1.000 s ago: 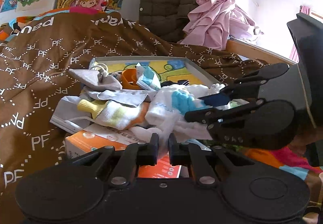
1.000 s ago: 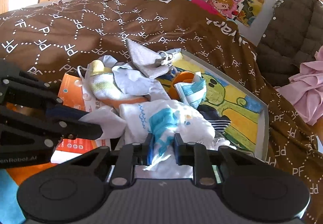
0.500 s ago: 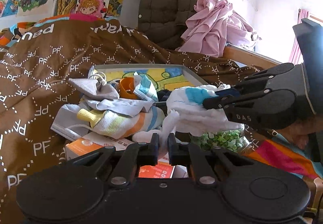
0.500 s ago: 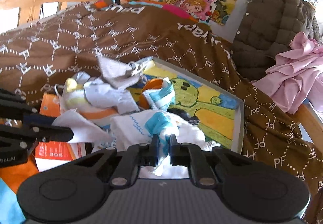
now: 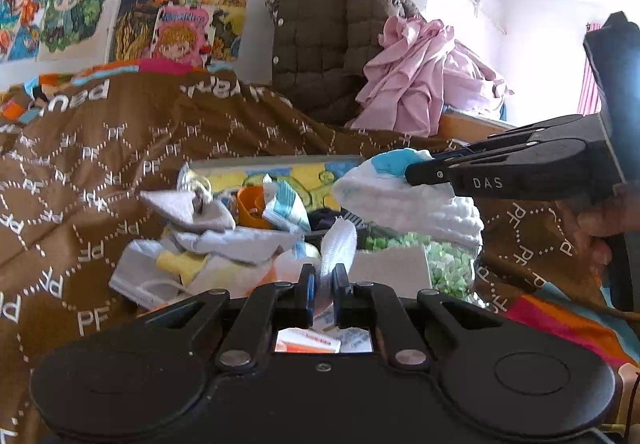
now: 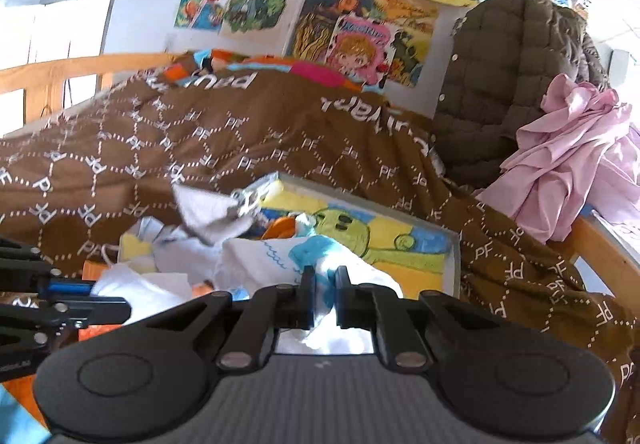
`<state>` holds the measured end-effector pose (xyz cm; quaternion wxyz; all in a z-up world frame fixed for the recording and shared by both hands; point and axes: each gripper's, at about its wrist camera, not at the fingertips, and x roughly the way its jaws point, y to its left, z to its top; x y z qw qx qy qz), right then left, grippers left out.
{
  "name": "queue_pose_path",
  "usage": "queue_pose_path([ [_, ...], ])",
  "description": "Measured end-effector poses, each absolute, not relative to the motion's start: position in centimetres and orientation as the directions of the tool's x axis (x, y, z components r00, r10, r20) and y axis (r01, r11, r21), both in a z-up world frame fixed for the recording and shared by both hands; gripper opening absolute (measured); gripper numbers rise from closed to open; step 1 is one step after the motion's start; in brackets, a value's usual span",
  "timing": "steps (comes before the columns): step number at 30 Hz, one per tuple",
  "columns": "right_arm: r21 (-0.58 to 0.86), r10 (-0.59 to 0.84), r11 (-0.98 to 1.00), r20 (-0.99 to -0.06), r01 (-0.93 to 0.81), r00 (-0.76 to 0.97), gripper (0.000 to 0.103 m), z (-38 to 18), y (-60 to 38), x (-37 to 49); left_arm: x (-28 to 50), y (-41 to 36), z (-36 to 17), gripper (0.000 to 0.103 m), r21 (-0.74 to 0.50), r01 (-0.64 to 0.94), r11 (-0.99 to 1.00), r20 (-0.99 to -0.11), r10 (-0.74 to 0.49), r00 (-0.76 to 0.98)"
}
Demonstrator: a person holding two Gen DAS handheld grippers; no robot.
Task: Organize soft objects
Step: 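Carry both white cloths with both tools over the painted tray, then open both tools to drop the white cloths into the tray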
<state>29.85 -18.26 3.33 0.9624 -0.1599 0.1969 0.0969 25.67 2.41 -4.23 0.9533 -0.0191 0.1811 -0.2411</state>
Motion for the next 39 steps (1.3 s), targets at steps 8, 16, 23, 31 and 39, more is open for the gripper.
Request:
queue_pose_path([
  [8, -0.208, 0.129, 0.956, -0.328, -0.205, 0.936, 0.010, 4.8, -20.7, 32.7, 25.3, 2.8, -2.8, 0.008, -0.135, 0.425, 0.895, -0.278, -0.446, 0.851],
  [16, -0.131, 0.106, 0.979, -0.337, -0.158, 0.936, 0.010, 3.6, -24.2, 38.4, 30.3, 0.1, 0.9, 0.008, -0.126, 0.414, 0.901, -0.202, -0.432, 0.879],
  [23, -0.003, 0.089, 0.995, -0.400, -0.098, 0.912, 0.010, 0.8, -28.3, 41.9, 38.9, -4.2, 1.6, 0.008, -0.200, 0.398, 0.895, -0.206, -0.436, 0.876],
  [31, 0.093, 0.126, 0.991, -0.442, -0.095, 0.888, 0.010, -0.7, -30.7, 43.5, 46.0, -7.5, -1.1, 0.008, -0.350, 0.322, 0.880, -0.345, -0.440, 0.829],
  [39, 0.087, 0.129, 0.991, -0.484, -0.099, 0.865, 0.012, -1.7, -30.5, 43.4, 47.6, -8.5, -3.2, 0.009, -0.374, 0.273, 0.886, -0.461, -0.433, 0.774],
])
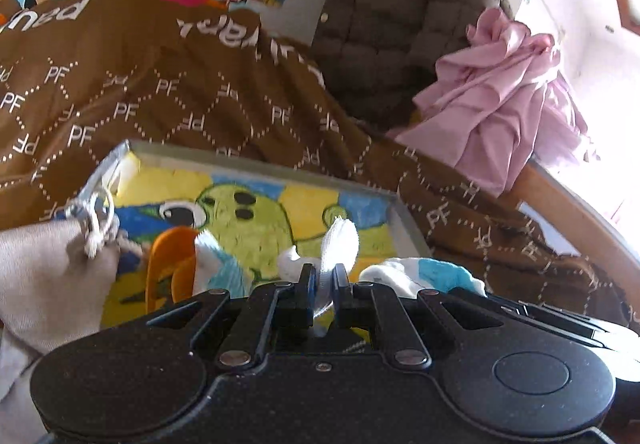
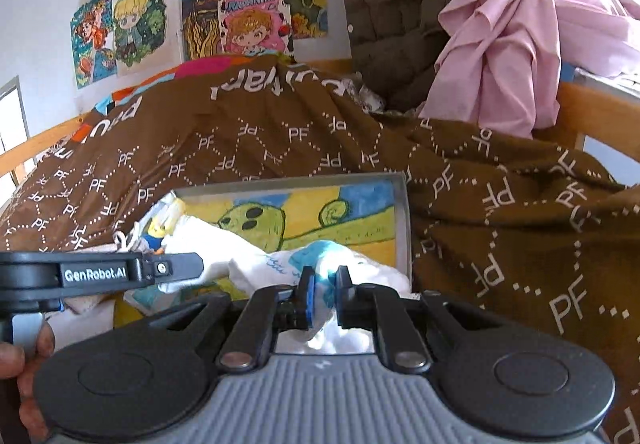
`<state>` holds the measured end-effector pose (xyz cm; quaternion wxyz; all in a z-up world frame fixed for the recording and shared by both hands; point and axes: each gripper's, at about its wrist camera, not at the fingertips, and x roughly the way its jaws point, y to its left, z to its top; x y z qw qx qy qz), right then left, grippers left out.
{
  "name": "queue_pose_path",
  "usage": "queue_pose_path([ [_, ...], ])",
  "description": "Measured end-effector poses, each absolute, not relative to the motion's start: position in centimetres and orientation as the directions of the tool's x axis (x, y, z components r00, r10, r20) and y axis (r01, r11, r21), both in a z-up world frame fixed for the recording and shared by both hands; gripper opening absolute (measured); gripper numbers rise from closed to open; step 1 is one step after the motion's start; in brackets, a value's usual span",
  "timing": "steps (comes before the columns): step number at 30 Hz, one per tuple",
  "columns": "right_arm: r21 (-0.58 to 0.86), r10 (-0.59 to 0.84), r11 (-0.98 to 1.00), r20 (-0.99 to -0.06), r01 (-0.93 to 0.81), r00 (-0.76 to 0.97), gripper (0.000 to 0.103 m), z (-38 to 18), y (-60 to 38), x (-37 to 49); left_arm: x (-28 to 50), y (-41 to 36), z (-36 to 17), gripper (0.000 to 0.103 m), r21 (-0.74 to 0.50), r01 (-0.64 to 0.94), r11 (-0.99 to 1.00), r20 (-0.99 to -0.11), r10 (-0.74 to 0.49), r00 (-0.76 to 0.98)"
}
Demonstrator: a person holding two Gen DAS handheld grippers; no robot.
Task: Organize soft objects
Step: 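Open both tools to drop the white cloths into the tray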
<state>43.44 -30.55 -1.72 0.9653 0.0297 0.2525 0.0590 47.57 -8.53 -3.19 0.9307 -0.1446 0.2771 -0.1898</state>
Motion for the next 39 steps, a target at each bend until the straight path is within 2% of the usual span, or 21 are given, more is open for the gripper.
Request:
queue_pose_path([
  [7, 0.085, 0.126, 0.992, -0.483, -0.097, 0.867, 0.019, -1.5, -31.0, 43.1, 47.2, -9.6, -4.2, 0.014, -0.330, 0.302, 0.894, -0.525, -0.440, 0.728],
  [10, 0.080, 0.120, 0.992, -0.472, -0.093, 0.874, 0.025, -1.3, -31.1, 42.8, 47.0, -9.6, -4.4, 0.019, -0.321, 0.297, 0.899, -0.538, -0.431, 0.724],
  [12, 0.078, 0.116, 0.993, -0.459, -0.090, 0.881, 0.033, -1.0, -31.2, 42.5, 46.8, -9.6, -4.3, 0.020, -0.319, 0.291, 0.902, -0.540, -0.425, 0.726],
  [14, 0.074, 0.109, 0.994, -0.441, -0.085, 0.891, 0.047, -0.6, -31.2, 42.0, 46.6, -9.4, -4.1, 0.031, -0.315, 0.281, 0.906, -0.538, -0.415, 0.733],
  [18, 0.070, 0.101, 0.994, -0.404, -0.079, 0.909, 0.060, 0.5, -31.1, 40.6, 45.7, -8.7, -3.2, 0.049, -0.313, 0.251, 0.916, -0.513, -0.385, 0.767],
  [20, 0.062, 0.100, 0.995, -0.382, -0.083, 0.919, 0.073, 1.1, -30.9, 39.5, 45.1, -8.4, -2.6, 0.061, -0.309, 0.234, 0.922, -0.497, -0.367, 0.786],
  [21, 0.058, 0.104, 0.994, -0.373, -0.089, 0.922, 0.075, 1.4, -30.8, 39.0, 44.7, -8.2, -2.1, 0.064, -0.308, 0.228, 0.924, -0.485, -0.359, 0.798],
  [23, 0.053, 0.105, 0.994, -0.352, -0.092, 0.930, 0.083, 2.2, -30.6, 37.8, 43.9, -7.7, -1.3, 0.079, -0.303, 0.214, 0.929, -0.462, -0.339, 0.819],
  [26, 0.054, 0.108, 0.994, -0.313, -0.096, 0.944, 0.090, 3.8, -30.2, 36.1, 42.1, -6.8, -0.1, 0.086, -0.304, 0.190, 0.934, -0.414, -0.309, 0.856],
  [32, 0.054, 0.121, 0.992, -0.256, -0.111, 0.959, 0.100, 6.4, -29.5, 32.8, 37.6, -4.8, 2.4, 0.100, -0.306, 0.150, 0.940, -0.350, -0.258, 0.900],
  [39, 0.091, 0.144, 0.988, -0.219, -0.127, 0.965, 0.103, 8.1, -28.8, 28.3, 32.1, -3.3, 5.2, 0.102, -0.298, 0.122, 0.947, -0.289, -0.211, 0.934],
])
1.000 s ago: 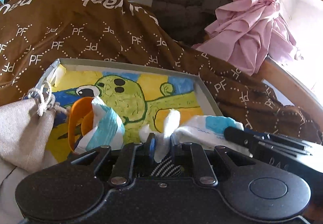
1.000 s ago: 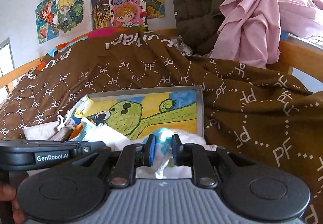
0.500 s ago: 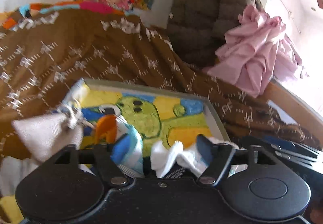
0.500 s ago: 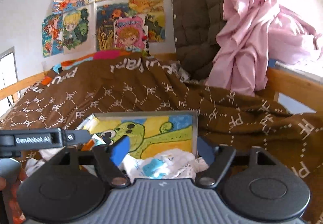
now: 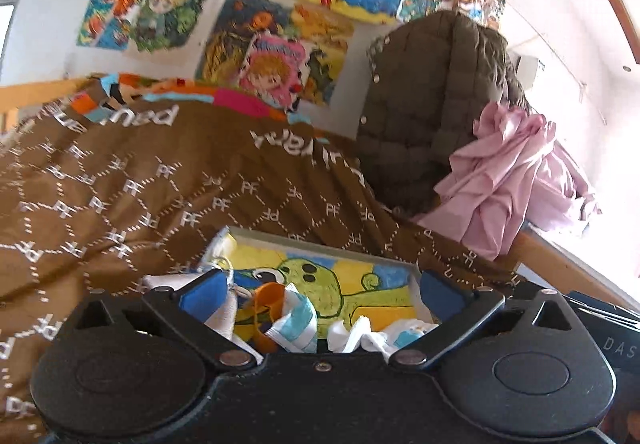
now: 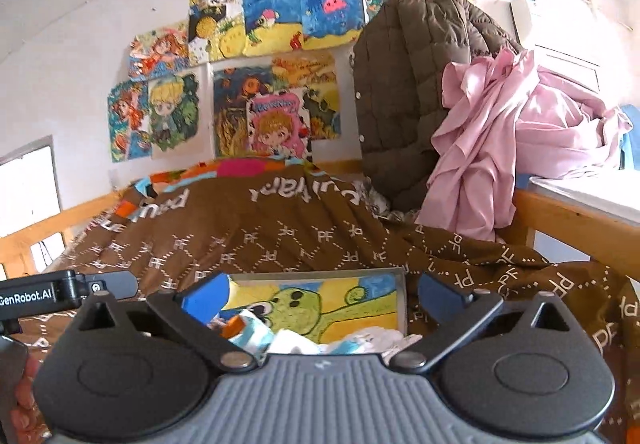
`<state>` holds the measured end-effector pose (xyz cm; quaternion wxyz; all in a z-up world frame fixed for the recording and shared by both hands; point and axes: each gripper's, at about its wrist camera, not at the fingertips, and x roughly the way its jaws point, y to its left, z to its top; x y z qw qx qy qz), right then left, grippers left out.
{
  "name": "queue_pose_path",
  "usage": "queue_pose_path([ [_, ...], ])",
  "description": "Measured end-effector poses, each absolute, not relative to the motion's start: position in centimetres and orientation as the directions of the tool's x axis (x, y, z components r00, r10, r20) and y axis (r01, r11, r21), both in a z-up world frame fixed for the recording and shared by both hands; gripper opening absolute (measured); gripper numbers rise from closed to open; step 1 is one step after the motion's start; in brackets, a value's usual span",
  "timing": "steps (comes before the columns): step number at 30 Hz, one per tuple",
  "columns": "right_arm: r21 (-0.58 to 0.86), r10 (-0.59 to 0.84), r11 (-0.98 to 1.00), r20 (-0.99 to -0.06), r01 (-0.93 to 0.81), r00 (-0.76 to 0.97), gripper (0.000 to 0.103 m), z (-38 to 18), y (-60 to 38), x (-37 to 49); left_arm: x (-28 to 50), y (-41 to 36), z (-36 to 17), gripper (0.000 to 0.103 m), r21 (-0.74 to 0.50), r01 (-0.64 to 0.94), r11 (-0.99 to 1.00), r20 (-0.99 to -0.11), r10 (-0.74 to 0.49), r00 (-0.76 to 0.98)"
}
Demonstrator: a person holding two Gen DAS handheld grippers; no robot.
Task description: Organize soft objects
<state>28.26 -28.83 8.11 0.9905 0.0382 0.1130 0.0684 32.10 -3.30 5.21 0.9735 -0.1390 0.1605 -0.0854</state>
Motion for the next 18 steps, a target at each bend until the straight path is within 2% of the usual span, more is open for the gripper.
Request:
queue_pose_path([
  [10, 0.061, 0.184, 0.983, -0.193, -0.175, 0.964, 0.103, 9.2, -27.1, 21.6, 23.4, -2.0, 7.7, 0.102, -0.218, 0.136, 0.966, -0.219, -0.184, 0.958],
  [18, 0.068, 0.191, 0.981, -0.197, -0.181, 0.962, 0.103, 8.9, -26.4, 17.0, 18.2, -1.2, 8.2, 0.102, -0.202, 0.117, 0.972, -0.207, -0.159, 0.965],
])
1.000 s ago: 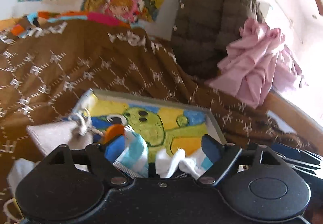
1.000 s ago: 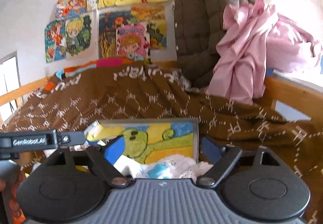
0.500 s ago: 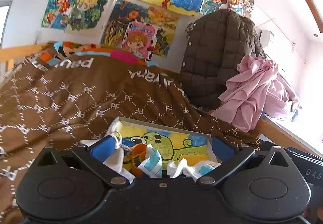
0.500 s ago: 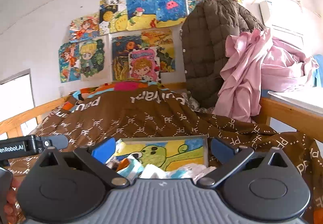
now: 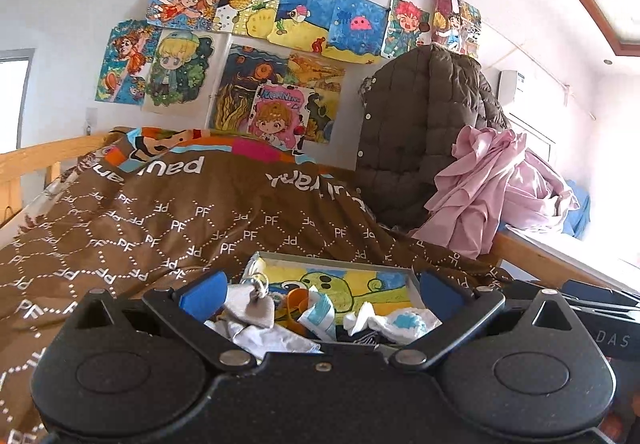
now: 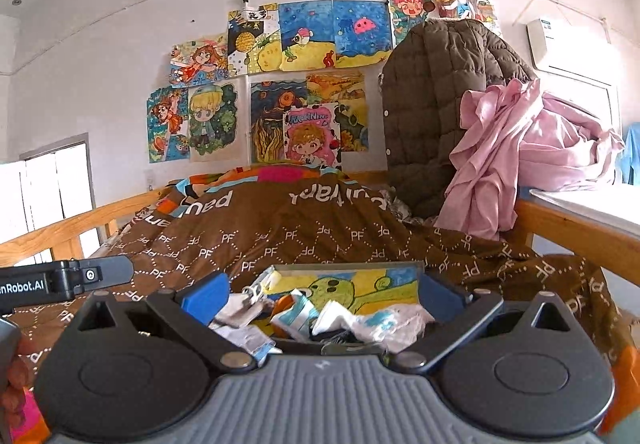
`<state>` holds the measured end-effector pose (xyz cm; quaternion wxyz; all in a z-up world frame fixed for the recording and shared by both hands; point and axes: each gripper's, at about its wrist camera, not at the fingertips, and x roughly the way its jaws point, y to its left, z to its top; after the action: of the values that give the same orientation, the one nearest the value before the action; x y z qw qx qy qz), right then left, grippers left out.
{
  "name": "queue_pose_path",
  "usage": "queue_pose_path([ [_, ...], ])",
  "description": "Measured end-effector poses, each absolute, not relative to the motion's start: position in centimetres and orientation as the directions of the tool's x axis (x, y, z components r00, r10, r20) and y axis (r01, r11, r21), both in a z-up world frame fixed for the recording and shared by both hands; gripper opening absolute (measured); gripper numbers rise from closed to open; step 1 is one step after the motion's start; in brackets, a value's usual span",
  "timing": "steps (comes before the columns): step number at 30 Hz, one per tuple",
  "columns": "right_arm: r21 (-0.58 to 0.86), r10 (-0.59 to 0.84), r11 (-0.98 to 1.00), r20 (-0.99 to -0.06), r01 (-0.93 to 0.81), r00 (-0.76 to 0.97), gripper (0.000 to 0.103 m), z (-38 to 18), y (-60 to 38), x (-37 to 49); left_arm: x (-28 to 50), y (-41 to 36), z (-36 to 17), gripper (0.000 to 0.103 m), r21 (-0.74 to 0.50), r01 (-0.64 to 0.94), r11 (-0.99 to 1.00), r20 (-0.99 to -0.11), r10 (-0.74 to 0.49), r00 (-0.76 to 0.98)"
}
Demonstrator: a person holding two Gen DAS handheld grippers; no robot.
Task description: Organize soft objects
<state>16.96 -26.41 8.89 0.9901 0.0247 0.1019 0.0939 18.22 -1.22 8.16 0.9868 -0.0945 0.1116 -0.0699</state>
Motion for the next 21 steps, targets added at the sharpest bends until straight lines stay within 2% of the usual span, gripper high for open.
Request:
queue_pose_path([
  [21, 0.021, 0.203, 0.979, -0.273, -0.205, 0.941, 0.103, 7.0, -24.2, 11.7, 10.3, -0.1, 5.6, 0.102, -0.127, 0.133, 0.983, -0.239, -0.161, 0.958],
])
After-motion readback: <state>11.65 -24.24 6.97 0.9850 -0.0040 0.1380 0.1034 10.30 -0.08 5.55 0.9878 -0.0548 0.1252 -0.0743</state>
